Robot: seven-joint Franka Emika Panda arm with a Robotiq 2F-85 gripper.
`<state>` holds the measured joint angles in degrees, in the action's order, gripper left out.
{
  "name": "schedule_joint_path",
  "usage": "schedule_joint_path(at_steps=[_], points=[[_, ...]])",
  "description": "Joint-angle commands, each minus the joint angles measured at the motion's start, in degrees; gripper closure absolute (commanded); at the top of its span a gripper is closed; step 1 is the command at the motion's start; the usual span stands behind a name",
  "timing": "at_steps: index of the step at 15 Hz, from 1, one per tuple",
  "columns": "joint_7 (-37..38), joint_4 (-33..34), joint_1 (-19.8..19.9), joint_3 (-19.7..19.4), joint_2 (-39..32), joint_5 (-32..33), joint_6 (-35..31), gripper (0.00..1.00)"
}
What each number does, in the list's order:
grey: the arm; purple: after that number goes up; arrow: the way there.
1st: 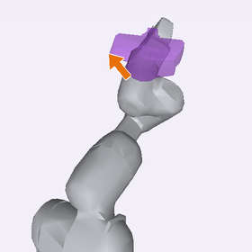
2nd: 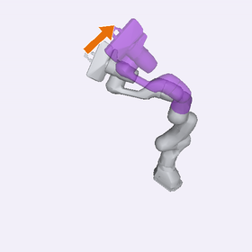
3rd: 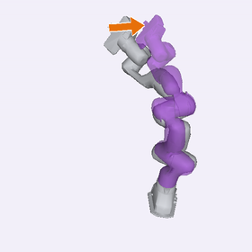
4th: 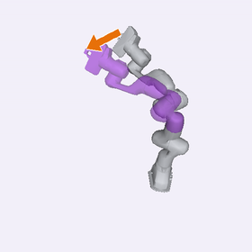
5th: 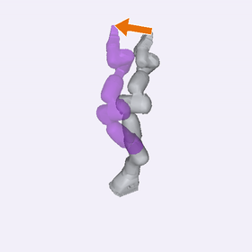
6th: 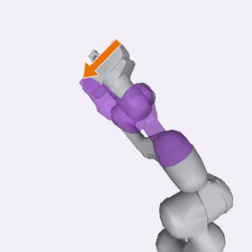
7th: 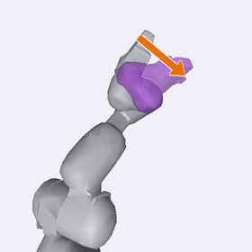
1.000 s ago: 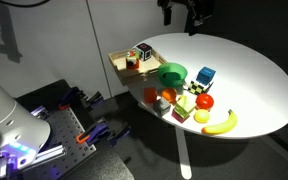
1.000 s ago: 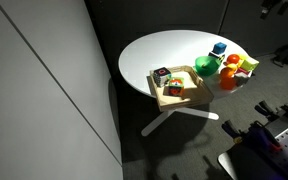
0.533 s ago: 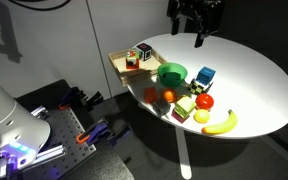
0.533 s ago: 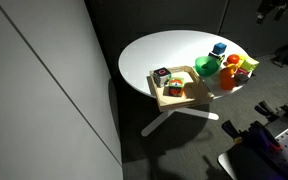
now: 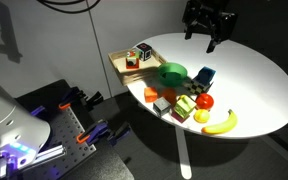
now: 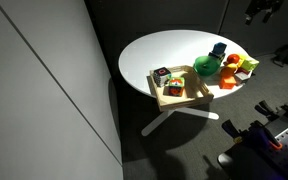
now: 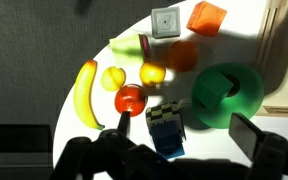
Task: Pick up the blue block and put it in the tray
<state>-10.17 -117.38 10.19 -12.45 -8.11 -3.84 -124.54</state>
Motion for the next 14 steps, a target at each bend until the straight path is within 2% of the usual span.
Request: schedule_joint_path(at_steps=[1,14], points=[[1.4,7.8,0.8,1.1,-6.9,0.0,1.7,0.0],[1.9,22.7,0.7,3.6,-24.3,2.5,0.6,0.0]])
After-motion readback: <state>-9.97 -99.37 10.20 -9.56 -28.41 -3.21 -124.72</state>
